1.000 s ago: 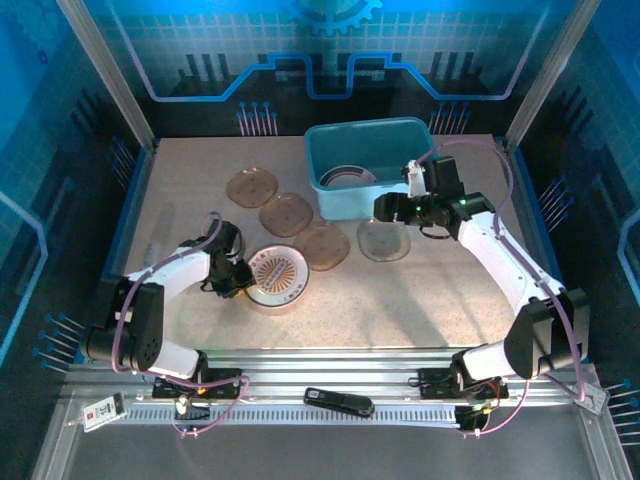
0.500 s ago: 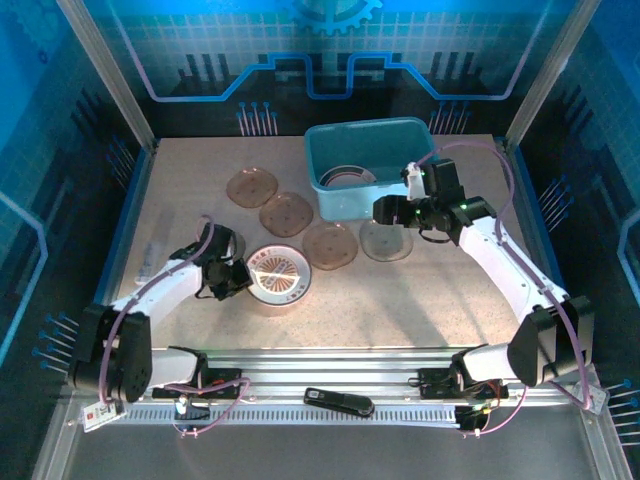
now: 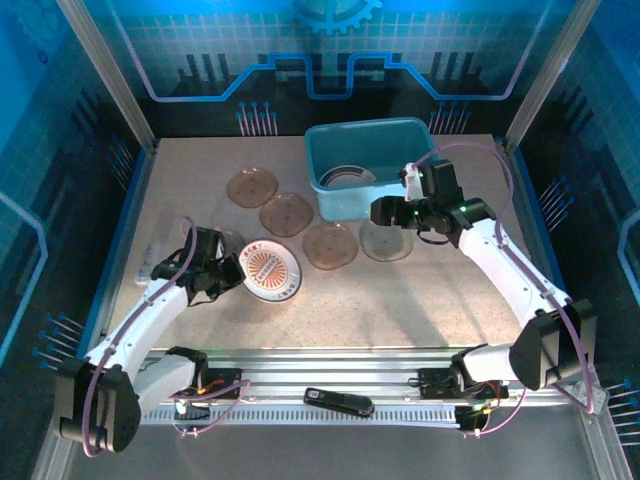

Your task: Place the plates into the plastic bin on the countertop

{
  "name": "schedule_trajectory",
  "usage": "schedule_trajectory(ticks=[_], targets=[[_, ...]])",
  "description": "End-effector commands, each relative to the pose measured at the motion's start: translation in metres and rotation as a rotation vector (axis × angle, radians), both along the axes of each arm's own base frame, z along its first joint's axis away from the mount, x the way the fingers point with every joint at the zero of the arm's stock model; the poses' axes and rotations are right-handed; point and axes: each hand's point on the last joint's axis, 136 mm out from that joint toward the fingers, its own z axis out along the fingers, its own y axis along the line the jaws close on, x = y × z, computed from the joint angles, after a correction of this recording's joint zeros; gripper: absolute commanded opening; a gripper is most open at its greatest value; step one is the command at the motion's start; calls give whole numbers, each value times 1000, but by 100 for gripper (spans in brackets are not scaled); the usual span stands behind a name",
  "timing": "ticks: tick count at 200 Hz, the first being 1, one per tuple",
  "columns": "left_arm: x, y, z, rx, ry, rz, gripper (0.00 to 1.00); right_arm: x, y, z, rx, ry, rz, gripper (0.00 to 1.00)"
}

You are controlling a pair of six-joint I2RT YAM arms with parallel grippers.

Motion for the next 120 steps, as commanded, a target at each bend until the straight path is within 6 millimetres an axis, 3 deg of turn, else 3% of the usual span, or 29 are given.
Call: schedule_trajectory(ticks=[1, 69, 91, 120], targets=[[7, -2, 23, -6, -52, -10, 0, -8, 0, 8, 2, -14, -4, 75], [22, -13, 75, -42, -171, -73, 0, -16, -29, 42, 19, -74, -41, 74], [27, -17, 95, -57, -221, -98, 0, -21, -41, 48, 32, -81, -54, 74], [33, -20, 123, -52, -293, -126, 0, -31, -42, 51, 46, -71, -18, 72]])
